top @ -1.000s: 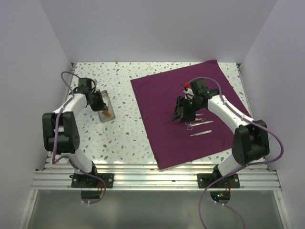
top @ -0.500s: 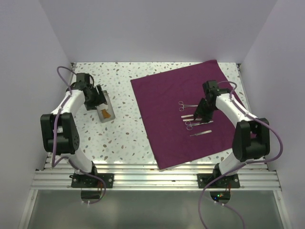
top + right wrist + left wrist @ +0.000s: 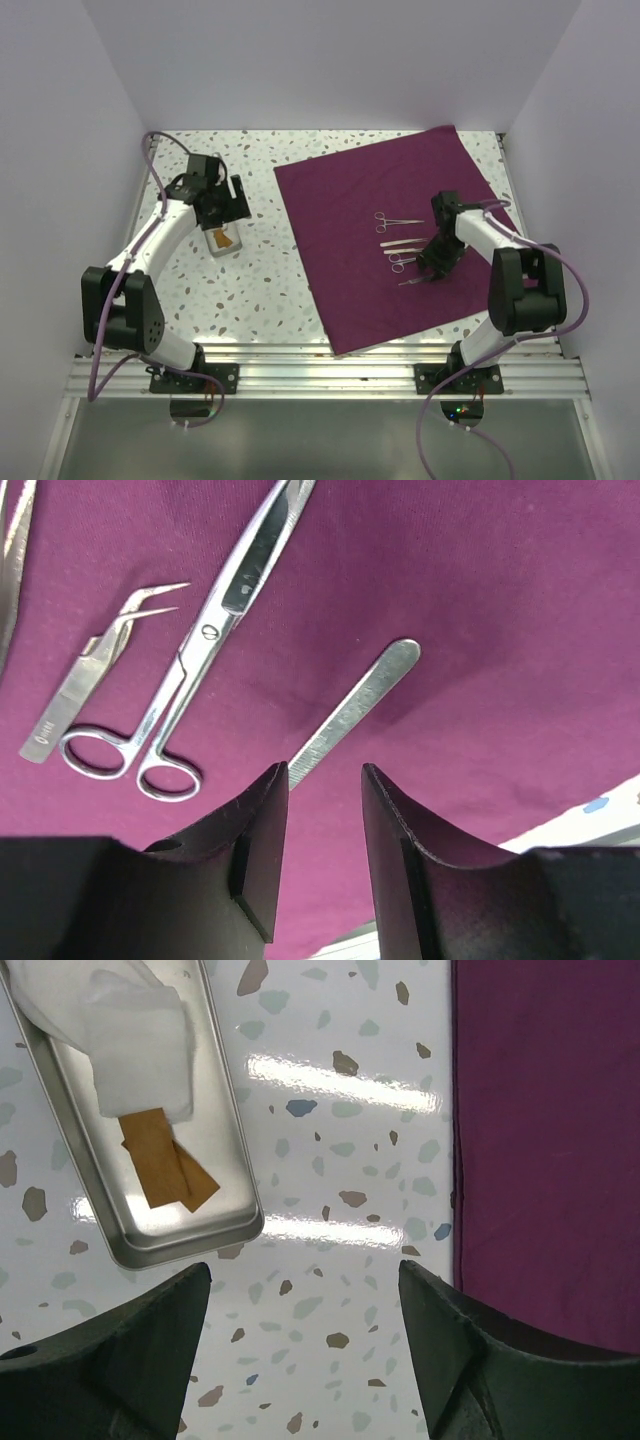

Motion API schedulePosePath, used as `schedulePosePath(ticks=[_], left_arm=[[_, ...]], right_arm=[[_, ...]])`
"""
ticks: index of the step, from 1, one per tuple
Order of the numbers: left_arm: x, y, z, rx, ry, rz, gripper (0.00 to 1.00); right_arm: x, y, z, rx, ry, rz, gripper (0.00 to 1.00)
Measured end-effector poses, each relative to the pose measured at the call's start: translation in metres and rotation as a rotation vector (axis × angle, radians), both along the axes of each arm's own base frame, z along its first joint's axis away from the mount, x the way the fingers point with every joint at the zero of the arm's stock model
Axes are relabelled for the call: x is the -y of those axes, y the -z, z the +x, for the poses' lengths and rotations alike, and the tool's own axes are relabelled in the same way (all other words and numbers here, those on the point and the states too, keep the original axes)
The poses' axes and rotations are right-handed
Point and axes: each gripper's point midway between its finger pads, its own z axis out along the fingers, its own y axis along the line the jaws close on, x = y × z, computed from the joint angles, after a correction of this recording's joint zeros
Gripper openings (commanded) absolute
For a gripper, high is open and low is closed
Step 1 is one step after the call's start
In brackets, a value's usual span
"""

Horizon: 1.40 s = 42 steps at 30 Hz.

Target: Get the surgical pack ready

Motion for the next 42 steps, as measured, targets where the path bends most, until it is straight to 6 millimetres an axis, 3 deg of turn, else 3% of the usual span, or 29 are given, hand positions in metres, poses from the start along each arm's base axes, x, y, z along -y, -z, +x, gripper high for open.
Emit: schedulePosePath(ticks=[12,24,42], left_arm=[[0.003,0.004,-0.001,-0.011,0.007,0.013,0.8],[0.004,0.004,-0.001,-0.012,0.009,0.01,0.79],[0.006,0.004,-0.001,-0.012,0.014,0.002,0.79]], right_arm=[[-0.028,0.004,-0.003,0.021,0.047,0.01,0.38],[-0.044,0.014,0.0,0.018,0.085,0.015,0.22],[-0.05,0.005,-0.006,0.033,0.093,0.003,0.29]])
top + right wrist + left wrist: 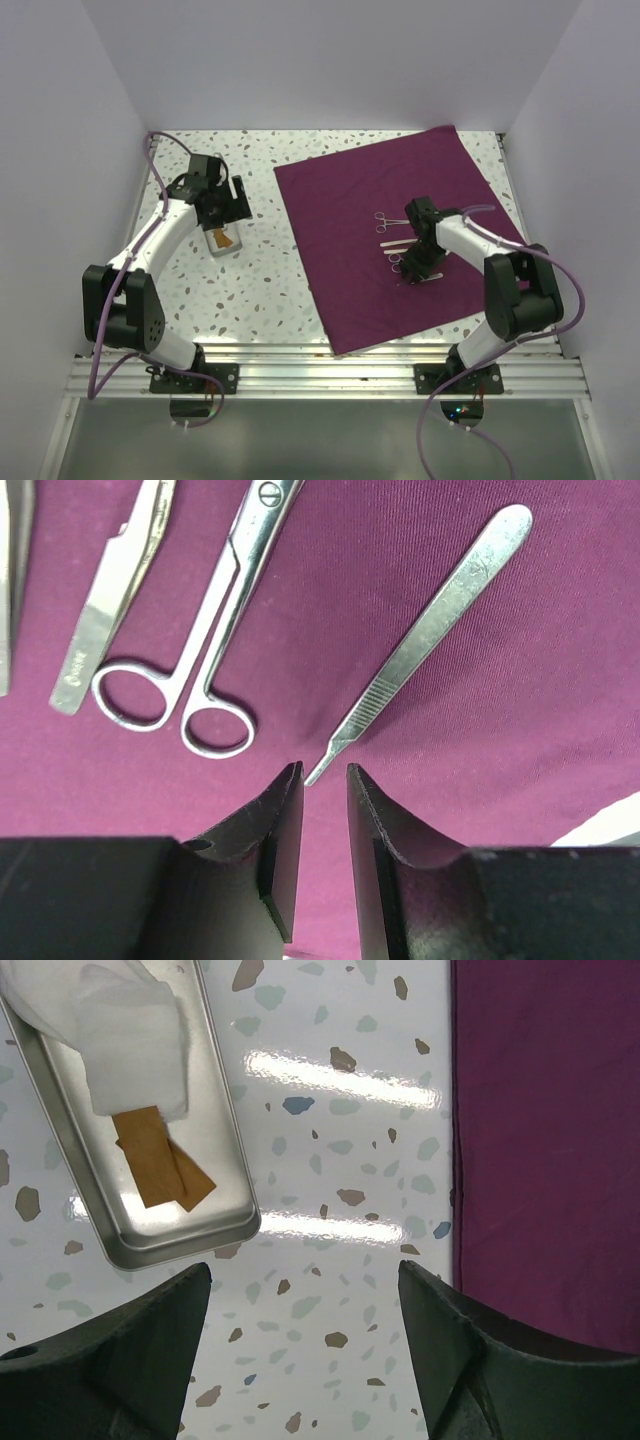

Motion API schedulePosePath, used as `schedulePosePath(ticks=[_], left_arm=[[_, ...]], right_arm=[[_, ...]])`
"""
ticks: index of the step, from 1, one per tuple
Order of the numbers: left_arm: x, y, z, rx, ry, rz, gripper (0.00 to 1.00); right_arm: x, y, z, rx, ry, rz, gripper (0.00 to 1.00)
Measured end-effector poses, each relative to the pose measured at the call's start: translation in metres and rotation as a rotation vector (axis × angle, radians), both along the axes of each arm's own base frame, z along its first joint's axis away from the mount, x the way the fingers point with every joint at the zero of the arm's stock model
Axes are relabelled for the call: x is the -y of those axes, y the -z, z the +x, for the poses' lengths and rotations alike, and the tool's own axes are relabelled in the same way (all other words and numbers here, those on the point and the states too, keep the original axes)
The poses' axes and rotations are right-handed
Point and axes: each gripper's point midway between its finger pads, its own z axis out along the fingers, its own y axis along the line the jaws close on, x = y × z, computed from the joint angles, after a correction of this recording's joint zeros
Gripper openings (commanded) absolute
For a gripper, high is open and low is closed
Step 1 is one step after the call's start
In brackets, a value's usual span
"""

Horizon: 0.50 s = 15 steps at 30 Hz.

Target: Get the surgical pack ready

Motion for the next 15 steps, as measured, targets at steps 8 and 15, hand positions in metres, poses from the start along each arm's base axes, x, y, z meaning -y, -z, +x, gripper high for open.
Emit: schedulePosePath(ticks=[8,15], left_arm=[[0.001,0.0,0.0,-0.001,0.004,-0.004,0.79],[0.001,0.0,0.0,-0.001,0.005,-0.005,0.79]], right_arm=[[-0.002,0.001,-0.004,-0.001,0.01,0.002,0.29],[-0.006,0.011,-0.004,-0.019,0.014,0.001,0.28]])
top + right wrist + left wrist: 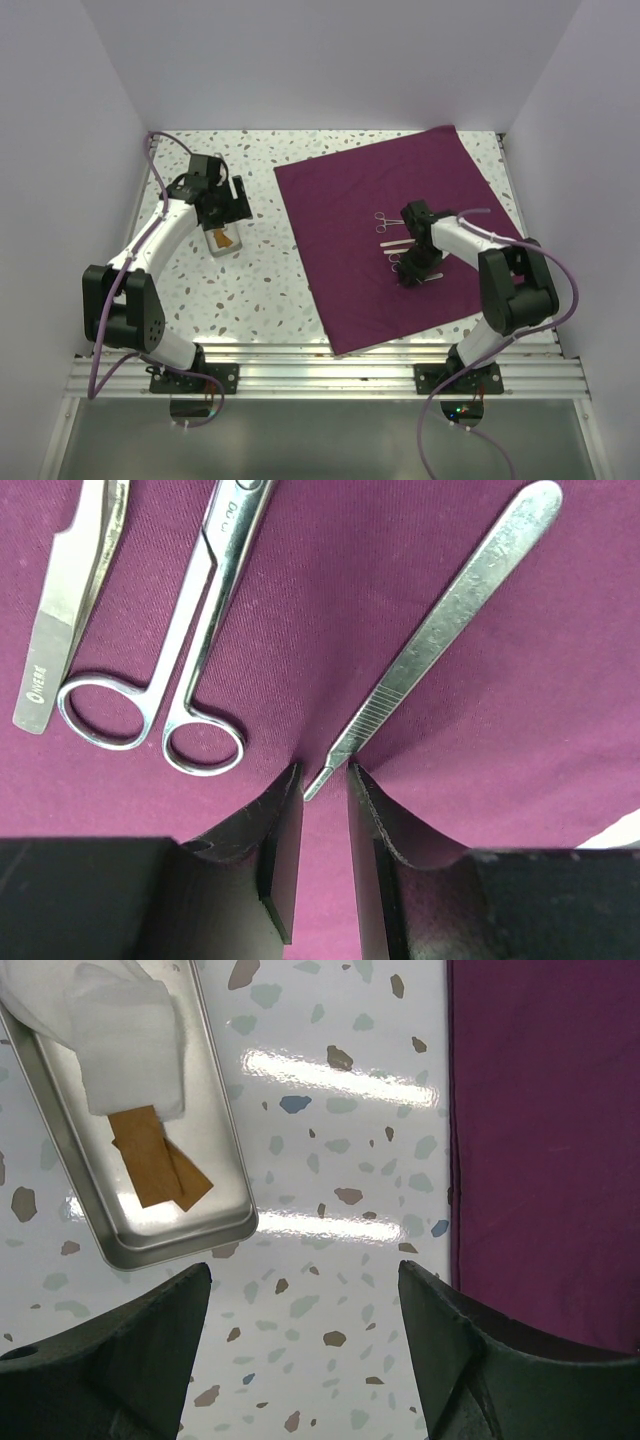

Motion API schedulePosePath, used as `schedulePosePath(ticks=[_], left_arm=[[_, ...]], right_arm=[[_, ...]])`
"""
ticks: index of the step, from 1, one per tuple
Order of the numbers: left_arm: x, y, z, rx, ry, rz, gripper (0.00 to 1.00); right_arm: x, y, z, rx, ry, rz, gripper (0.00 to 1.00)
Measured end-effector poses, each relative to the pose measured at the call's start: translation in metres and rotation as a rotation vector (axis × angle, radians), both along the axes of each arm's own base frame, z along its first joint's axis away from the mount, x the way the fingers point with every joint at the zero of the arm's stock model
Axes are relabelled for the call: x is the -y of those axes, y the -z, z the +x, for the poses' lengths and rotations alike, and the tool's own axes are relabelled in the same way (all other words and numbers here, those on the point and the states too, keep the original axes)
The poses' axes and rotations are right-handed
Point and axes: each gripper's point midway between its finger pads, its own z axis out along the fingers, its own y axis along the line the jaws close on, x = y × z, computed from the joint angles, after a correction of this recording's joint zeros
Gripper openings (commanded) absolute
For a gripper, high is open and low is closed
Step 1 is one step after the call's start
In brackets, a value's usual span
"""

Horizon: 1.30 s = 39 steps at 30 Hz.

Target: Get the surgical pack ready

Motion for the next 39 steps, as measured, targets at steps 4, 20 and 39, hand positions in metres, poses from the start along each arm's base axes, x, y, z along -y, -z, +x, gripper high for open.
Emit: schedulePosePath(ticks=[4,20,39], left_arm=[[0.0,0.0,0.0,0.0,0.001,-0.001,0.79],[0.003,0.0,-0.001,-0.002,0.01,-0.012,0.79],[0.007,0.0,-0.008,-0.02,0.035,-0.032,0.79]], right_arm=[[-0.001,0.002,0.0,-0.01,0.004,0.002,0.25],[-0.001,-0.002,0.0,-0.037,0.001,-0.006,0.0],[0.009,-0.016,-0.001,0.028,-0.094,-0.038,0.01]])
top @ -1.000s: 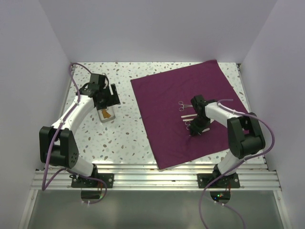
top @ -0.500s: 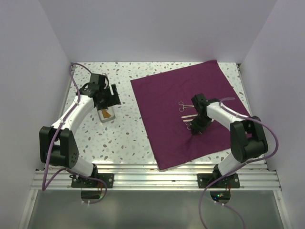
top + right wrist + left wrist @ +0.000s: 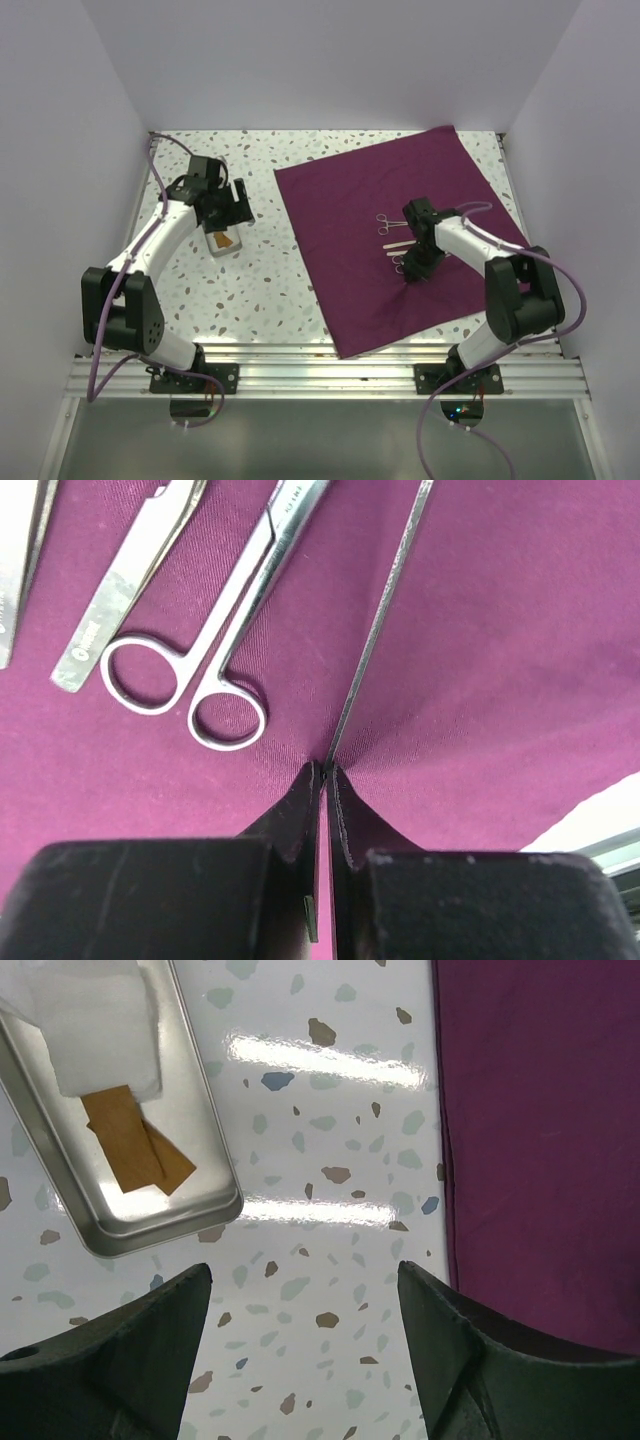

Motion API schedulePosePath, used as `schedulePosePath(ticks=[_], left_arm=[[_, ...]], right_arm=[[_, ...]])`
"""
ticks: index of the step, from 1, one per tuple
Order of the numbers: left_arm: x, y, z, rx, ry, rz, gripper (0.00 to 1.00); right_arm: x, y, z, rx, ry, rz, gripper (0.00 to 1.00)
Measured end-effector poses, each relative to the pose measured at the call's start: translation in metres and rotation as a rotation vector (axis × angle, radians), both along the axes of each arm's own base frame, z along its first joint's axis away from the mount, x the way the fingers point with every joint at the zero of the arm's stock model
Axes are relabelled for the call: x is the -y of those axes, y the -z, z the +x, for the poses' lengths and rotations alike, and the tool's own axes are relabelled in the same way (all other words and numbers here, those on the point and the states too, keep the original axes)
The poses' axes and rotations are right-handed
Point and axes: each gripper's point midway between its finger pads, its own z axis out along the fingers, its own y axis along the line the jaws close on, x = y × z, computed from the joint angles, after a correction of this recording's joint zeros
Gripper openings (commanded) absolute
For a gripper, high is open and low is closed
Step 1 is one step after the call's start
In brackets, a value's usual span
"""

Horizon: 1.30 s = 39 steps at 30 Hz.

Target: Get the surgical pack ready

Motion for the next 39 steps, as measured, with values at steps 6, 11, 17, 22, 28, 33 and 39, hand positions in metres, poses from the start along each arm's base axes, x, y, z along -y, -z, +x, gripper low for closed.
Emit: schedulePosePath(ticks=[6,11,17,22,28,33,39], left_arm=[[0.001,0.003,-0.007,-0.01,0.008,-0.006,0.79],[0.003,0.006,-0.011,-0.024,0.018,-0.016,0.79],[0.006,0.01,-0.015,-0.036,0.035,-0.029,0.78],[0.007,0.01,-0.015,-0.038,0.04,-0.036,0.78],[0.008,0.011,-0.016,-0.04,0.042,-0.038,0.78],[0.009,0.014,-0.017,-0.05,0.045,-0.042,0.78],[0.01,0.018,-0.017,-0.063,0.051,-0.05,0.78]], right_arm=[[0.001,0.017,0.001,-0.056,-0.078,-0.023,0.23],[0.004,0.015,0.006,-0.045,-0.115,-0.042,0.29],[0.007,0.007,0.017,-0.013,-0.141,-0.064,0.32],[0.009,0.006,0.02,-0.009,-0.145,-0.069,0.33],[0.017,0.009,0.019,-0.022,-0.127,-0.079,0.33],[0.023,0.016,0.019,-0.045,-0.115,-0.079,0.33],[0.023,0.016,0.02,-0.044,-0.125,-0.073,0.29]])
